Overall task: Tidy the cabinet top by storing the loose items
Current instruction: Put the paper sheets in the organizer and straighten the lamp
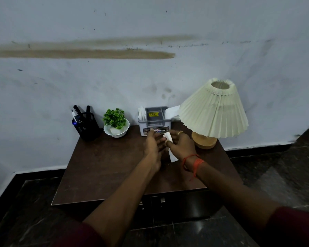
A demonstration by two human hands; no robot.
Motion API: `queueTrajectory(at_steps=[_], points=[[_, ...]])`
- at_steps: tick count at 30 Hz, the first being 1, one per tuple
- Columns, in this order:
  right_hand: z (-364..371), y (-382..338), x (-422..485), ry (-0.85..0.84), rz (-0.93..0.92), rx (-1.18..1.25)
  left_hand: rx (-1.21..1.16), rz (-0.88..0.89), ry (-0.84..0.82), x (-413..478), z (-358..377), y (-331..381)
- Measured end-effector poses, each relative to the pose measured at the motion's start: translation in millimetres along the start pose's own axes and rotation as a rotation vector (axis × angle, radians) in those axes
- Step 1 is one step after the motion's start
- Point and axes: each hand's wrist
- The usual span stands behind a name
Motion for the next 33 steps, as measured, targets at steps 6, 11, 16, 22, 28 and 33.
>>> queueTrajectory(at_steps=[6, 11, 16, 22, 28, 33], points=[[5, -42, 15, 0.110, -0.114, -0.135, 0.007, 0.122, -0.055, 14, -8, 33], [4, -80, 34, 0.137, -0.140, -0.079, 0.026, 0.191, -0.114, 31, -10, 64], [8, -108, 55, 0.085, -0.121, 0.079, 0.152, 0.254, -0.202, 45, -7, 85], [18, -108, 96, -0.001, -0.119, 0.106, 0.266, 0.284, -0.221, 65, -2, 95], [25, -99, 109, 0.028, -0.113, 0.099, 0.296, 0.285, -0.191, 83, -7, 89], [30, -93, 114, 0.069, -0.110, 0.100, 0.375, 0.383, -0.098, 97, -14, 83]])
Point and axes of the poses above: each hand's wrist, its own x-axis towards the middle knuckle, its own z-axis out of the palm, y = z × x, and after that the axes turned 12 degrees about z, right-handed
